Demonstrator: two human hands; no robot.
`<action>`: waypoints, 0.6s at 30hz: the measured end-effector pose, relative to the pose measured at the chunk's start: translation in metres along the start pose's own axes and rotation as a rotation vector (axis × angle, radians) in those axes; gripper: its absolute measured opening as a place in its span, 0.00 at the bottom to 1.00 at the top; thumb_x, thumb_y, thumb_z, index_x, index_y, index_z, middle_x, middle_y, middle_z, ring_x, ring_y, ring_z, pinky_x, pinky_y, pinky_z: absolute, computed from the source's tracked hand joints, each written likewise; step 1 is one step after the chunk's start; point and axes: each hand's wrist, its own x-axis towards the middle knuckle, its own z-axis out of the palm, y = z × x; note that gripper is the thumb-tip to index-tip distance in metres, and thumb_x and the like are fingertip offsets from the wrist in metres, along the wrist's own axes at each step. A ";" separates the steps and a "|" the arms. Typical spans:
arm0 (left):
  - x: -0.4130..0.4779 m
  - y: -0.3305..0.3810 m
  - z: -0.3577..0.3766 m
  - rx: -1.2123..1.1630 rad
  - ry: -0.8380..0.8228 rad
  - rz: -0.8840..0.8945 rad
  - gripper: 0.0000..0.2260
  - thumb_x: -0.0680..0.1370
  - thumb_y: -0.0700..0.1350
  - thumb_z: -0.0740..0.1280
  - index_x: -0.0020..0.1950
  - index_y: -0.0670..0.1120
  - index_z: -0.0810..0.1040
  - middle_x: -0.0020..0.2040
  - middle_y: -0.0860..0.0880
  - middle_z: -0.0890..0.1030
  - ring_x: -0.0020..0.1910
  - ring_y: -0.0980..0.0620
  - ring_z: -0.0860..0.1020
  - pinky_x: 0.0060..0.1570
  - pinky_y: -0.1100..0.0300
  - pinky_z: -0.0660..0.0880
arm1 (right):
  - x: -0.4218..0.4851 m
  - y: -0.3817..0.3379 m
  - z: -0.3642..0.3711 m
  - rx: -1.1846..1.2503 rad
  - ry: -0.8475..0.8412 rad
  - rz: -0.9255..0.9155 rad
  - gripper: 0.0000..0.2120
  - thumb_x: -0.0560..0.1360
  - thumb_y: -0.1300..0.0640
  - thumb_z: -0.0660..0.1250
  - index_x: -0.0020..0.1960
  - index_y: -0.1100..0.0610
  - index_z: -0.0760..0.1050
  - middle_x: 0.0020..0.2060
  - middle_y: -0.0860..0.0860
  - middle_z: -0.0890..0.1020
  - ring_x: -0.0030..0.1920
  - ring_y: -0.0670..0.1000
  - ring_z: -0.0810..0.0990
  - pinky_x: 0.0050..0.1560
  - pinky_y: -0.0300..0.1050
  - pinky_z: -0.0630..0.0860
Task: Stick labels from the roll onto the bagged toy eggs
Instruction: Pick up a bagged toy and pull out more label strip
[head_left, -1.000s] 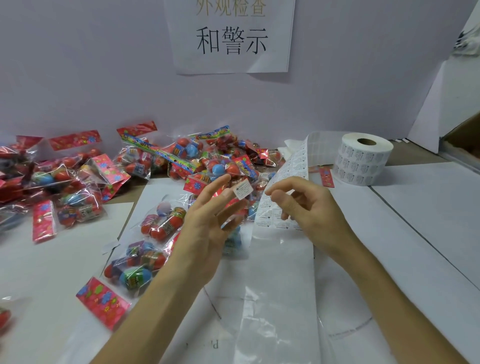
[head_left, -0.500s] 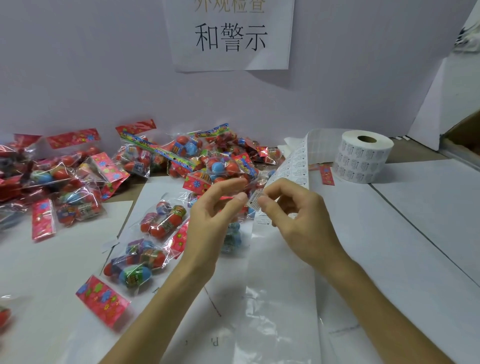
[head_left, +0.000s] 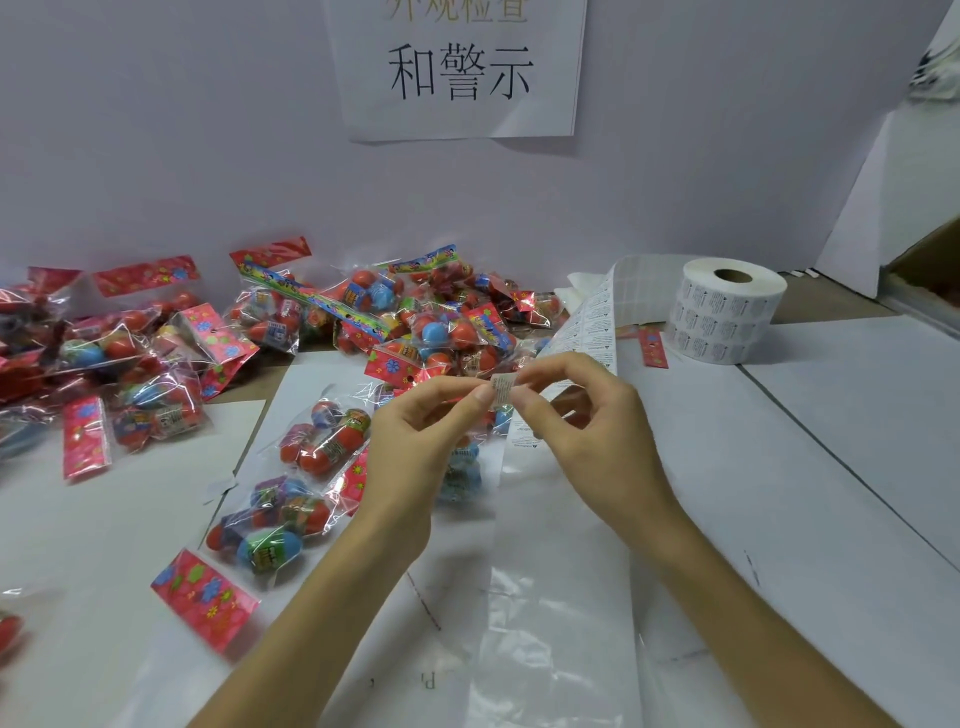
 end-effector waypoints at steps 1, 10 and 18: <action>0.000 0.000 0.000 0.007 -0.004 -0.005 0.03 0.68 0.53 0.74 0.39 0.58 0.88 0.43 0.52 0.87 0.44 0.57 0.84 0.40 0.71 0.77 | 0.000 -0.001 -0.001 0.014 -0.001 0.005 0.03 0.77 0.56 0.73 0.50 0.50 0.81 0.46 0.45 0.83 0.40 0.48 0.81 0.41 0.42 0.79; 0.002 -0.001 -0.002 0.029 -0.015 -0.003 0.05 0.72 0.52 0.73 0.44 0.60 0.89 0.46 0.56 0.88 0.44 0.61 0.84 0.41 0.68 0.79 | 0.001 -0.005 -0.002 0.046 0.001 -0.035 0.07 0.77 0.59 0.74 0.43 0.48 0.81 0.39 0.43 0.82 0.35 0.44 0.79 0.39 0.36 0.74; 0.029 -0.005 -0.049 0.770 0.288 0.057 0.09 0.83 0.48 0.65 0.57 0.51 0.84 0.51 0.52 0.85 0.46 0.53 0.79 0.46 0.56 0.76 | 0.004 -0.009 -0.009 0.194 0.040 -0.005 0.07 0.79 0.63 0.71 0.47 0.51 0.80 0.37 0.43 0.82 0.32 0.45 0.77 0.36 0.38 0.76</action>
